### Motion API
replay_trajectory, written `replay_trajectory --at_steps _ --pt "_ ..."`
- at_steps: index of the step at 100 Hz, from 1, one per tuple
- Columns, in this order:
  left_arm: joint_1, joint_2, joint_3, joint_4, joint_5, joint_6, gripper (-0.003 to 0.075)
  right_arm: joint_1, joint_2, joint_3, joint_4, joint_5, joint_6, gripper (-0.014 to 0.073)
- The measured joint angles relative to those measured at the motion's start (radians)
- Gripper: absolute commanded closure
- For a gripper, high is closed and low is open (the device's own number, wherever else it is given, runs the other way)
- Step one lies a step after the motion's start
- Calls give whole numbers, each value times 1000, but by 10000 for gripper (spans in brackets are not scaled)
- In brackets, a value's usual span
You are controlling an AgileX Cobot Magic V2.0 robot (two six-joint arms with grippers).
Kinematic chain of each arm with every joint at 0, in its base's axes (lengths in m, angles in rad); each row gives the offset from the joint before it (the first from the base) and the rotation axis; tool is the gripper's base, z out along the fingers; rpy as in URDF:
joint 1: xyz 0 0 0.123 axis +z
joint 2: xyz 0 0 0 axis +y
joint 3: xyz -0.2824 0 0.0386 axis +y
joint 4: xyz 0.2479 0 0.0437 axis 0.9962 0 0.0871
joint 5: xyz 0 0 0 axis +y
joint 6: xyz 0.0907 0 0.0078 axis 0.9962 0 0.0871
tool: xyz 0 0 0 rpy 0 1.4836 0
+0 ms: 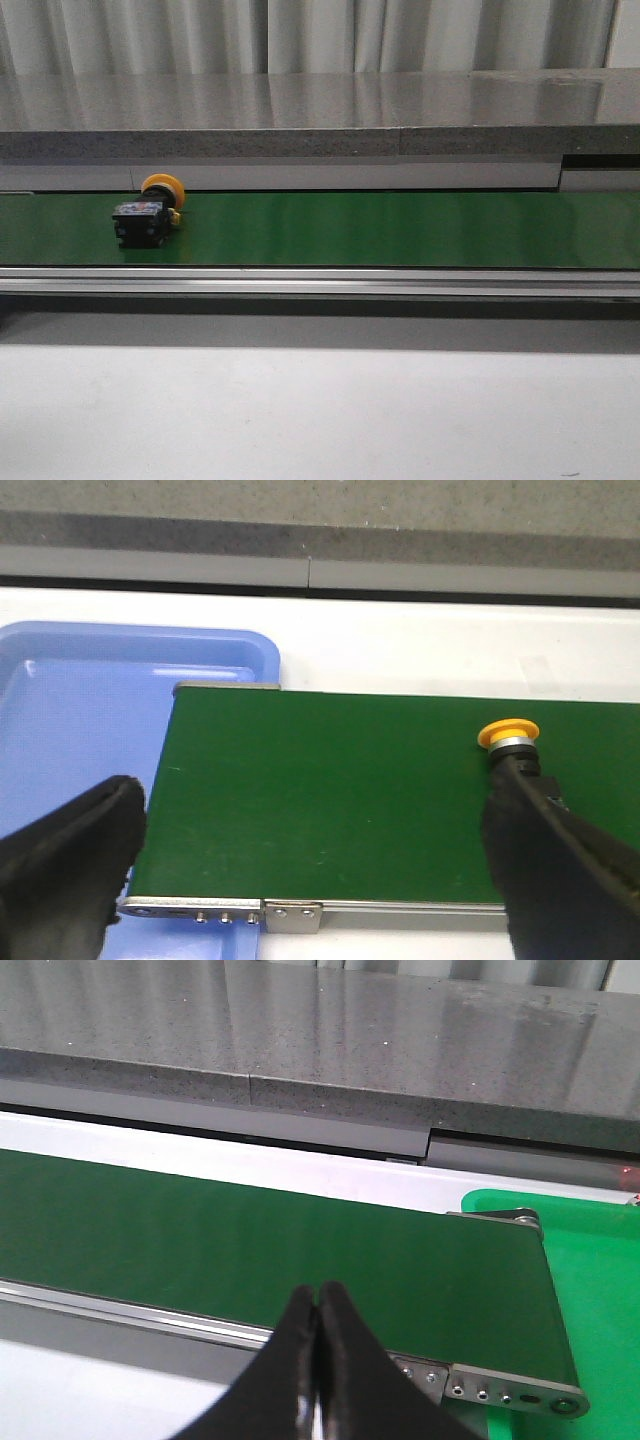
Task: Move button from right to left
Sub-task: 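Lower the left gripper onto the switch at the belt end and grasp it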
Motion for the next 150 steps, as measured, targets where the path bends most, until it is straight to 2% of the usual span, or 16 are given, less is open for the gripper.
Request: replay_trajectory --at_steps 24,38,58,81,106,120,137,150 --pt "0 260 -210 -74 304 0 92 0 0 0 0 0 0 660" --pt "0 398 -309 -87 420 0 92 0 0 0 0 0 0 660" --pt "-17 549 -397 -107 474 16 92 0 0 0 0 0 0 660" --pt "-85 664 -473 -124 483 38 92 0 0 0 0 0 -2 660" --pt "-96 757 -516 -127 484 41 98 0 0 0 0 0 -2 660" --pt "-98 783 -525 -127 484 41 171 0 0 0 0 0 -2 660" --pt "-98 799 -527 -125 484 32 378 0 0 0 0 0 -2 660" --pt "-98 802 -533 -125 484 27 489 0 0 0 0 0 -2 660"
